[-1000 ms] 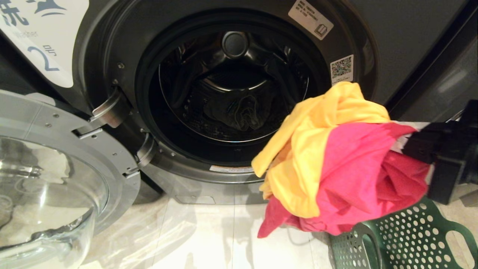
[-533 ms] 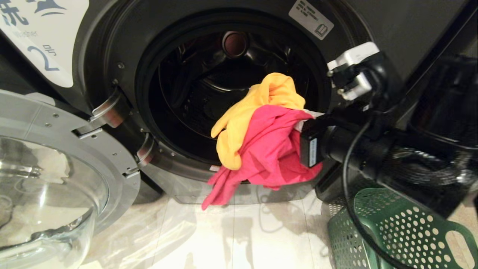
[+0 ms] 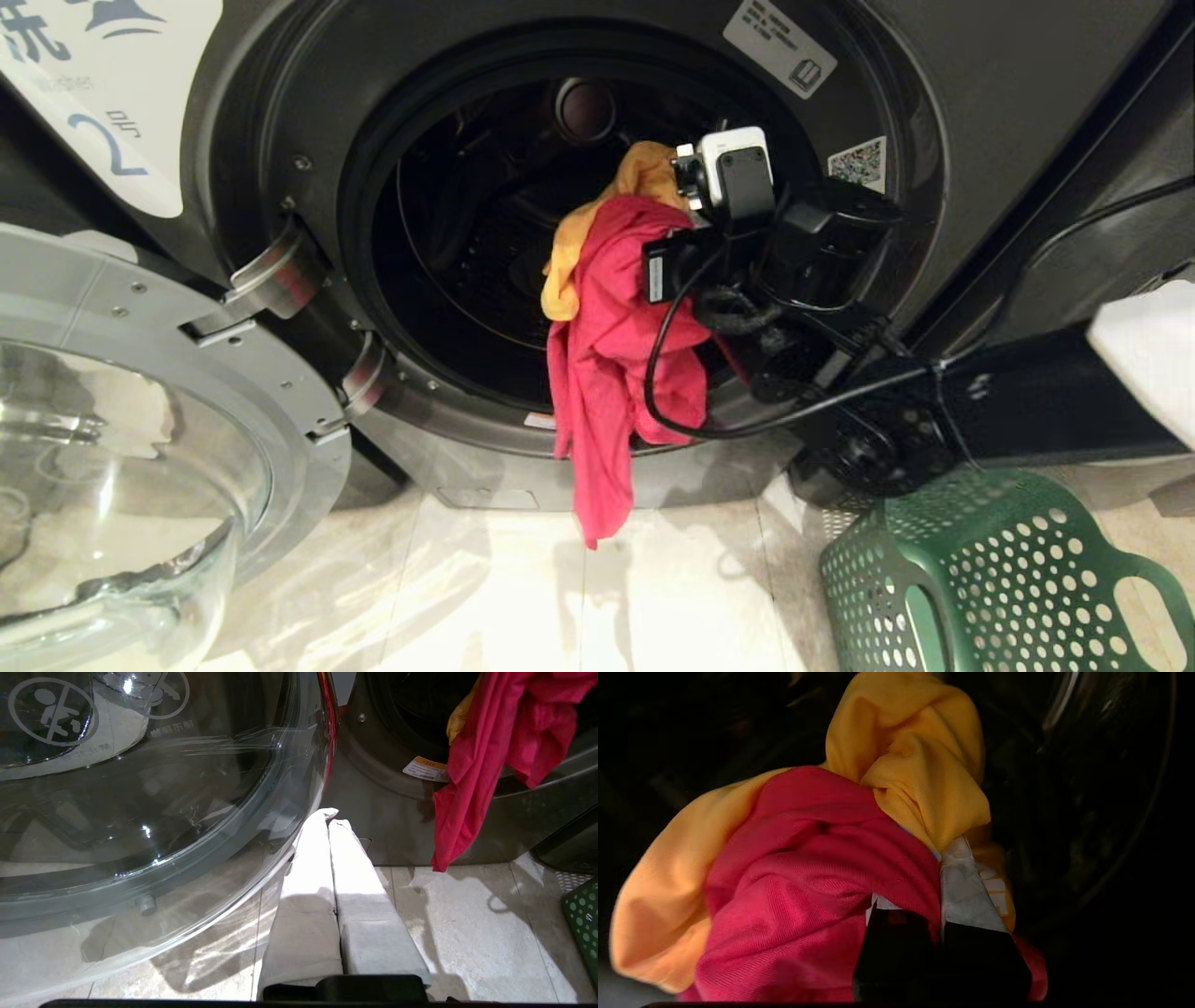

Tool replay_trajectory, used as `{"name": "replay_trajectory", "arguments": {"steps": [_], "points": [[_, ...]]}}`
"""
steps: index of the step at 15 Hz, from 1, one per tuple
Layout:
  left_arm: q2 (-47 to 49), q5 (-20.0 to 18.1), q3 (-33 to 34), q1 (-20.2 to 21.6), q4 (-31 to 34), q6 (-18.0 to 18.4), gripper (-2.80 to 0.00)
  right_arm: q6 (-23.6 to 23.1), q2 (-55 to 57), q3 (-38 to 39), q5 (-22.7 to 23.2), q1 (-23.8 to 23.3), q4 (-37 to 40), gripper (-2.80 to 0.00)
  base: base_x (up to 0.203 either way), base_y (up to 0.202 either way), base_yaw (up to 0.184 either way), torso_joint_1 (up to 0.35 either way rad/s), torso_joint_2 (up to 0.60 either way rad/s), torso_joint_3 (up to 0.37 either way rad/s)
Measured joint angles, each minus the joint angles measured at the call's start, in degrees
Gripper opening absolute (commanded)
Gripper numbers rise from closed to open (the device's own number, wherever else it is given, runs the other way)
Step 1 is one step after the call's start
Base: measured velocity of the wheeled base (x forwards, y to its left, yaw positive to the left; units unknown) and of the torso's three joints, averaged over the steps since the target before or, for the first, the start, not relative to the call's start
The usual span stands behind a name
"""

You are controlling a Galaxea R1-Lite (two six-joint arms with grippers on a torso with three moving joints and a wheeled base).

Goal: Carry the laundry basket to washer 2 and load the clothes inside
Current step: Place the clothes into the washing machine

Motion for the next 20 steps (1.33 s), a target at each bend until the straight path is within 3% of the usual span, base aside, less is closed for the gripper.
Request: {"name": "replay_trajectory", "arguments": {"steps": [5, 7, 8, 10, 15, 20], "points": [[0.00, -0.02, 0.00, -0.04, 0.02, 0.00, -2.80, -3.49, 15.01, -26.74, 2.19, -5.25, 6.97, -2.80, 0.000, 0.000, 0.000, 0.000, 0.00, 0.000], [0.00, -0.02, 0.00, 0.02, 0.00, 0.02, -2.80, -5.33, 19.39, -30.80, 4.69, -6.91, 9.17, -2.80, 0.000, 0.000, 0.000, 0.000, 0.00, 0.000], [0.00, 0.00, 0.00, -0.04, 0.02, 0.00, -2.80, -5.38, 20.76, -31.44, 6.07, -7.46, 9.54, 0.00, 0.000, 0.000, 0.000, 0.000, 0.00, 0.000], [0.00, -0.02, 0.00, 0.00, 0.00, 0.00, -2.80, -5.10, 22.33, -32.00, 8.32, -8.18, 9.44, 0.00, 0.000, 0.000, 0.000, 0.000, 0.00, 0.000], [0.00, -0.02, 0.00, 0.00, 0.00, 0.01, -2.80, -1.07, 22.25, -31.66, 8.73, -8.71, 11.86, 0.00, 0.000, 0.000, 0.000, 0.000, 0.00, 0.000], [0.00, -0.02, 0.00, 0.00, 0.00, 0.02, -2.80, 6.06, 16.22, -25.49, 9.07, -7.98, 18.96, 0.00, 0.000, 0.000, 0.000, 0.000, 0.00, 0.000]]}}
